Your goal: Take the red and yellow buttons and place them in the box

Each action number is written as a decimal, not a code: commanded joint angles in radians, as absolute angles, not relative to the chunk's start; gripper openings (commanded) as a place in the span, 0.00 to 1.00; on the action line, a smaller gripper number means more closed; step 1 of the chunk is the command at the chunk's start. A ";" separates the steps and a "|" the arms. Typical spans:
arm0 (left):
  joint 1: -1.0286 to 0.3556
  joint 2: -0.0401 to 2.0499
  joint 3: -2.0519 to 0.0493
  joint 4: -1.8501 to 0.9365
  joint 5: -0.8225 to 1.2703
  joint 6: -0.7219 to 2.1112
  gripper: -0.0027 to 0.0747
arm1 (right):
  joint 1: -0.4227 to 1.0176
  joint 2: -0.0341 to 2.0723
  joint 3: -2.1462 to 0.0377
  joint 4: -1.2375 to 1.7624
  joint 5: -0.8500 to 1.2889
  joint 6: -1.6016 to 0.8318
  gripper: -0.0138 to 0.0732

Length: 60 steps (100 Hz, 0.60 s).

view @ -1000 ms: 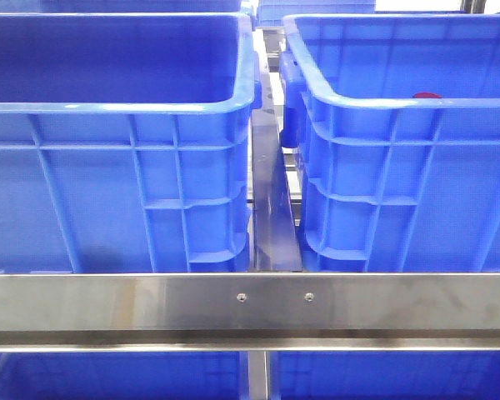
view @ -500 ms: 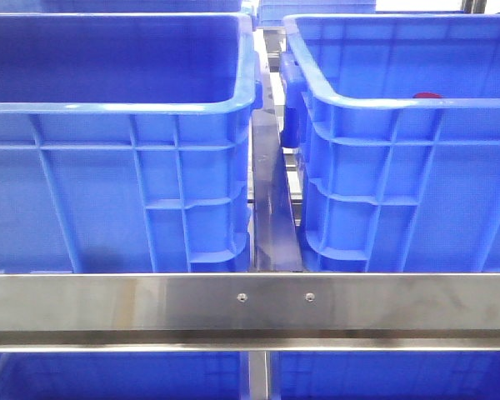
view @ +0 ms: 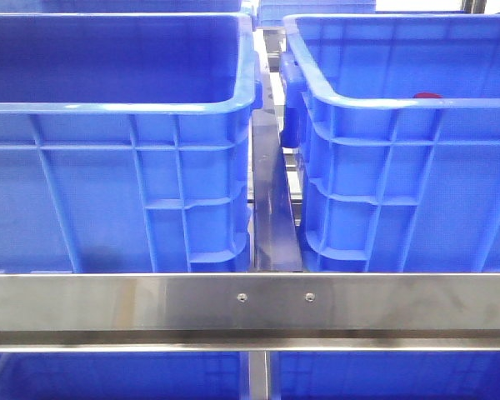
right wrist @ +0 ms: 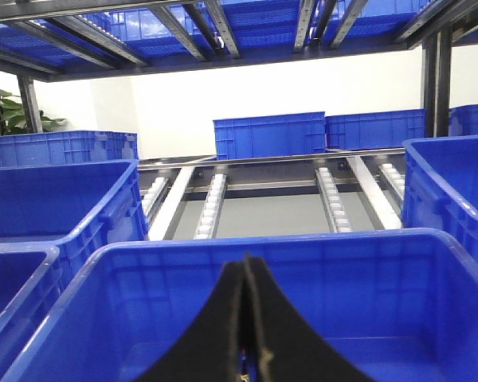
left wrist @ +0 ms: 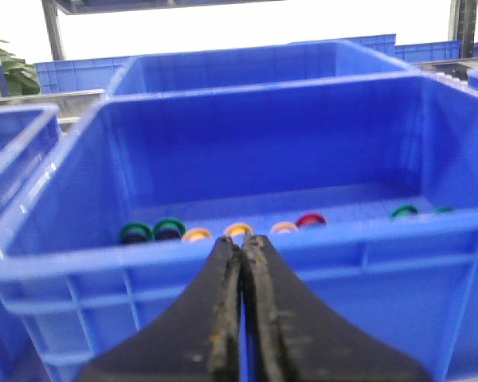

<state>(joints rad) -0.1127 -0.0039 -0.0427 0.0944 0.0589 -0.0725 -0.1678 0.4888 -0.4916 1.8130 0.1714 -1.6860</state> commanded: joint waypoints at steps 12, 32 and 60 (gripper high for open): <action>-0.109 -0.031 0.047 0.082 -0.140 -0.072 0.01 | -0.166 0.491 -0.519 1.852 0.199 -1.692 0.08; -0.109 -0.035 0.044 0.082 -0.115 -0.072 0.01 | -0.166 0.491 -0.519 1.852 0.199 -1.692 0.08; -0.109 -0.035 0.044 0.082 -0.115 -0.072 0.01 | -0.166 0.491 -0.519 1.852 0.199 -1.692 0.08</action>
<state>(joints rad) -0.1112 -0.0047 -0.0026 0.0911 -0.0335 -0.0725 -0.1662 0.4888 -0.4916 1.8137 0.1714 -1.6860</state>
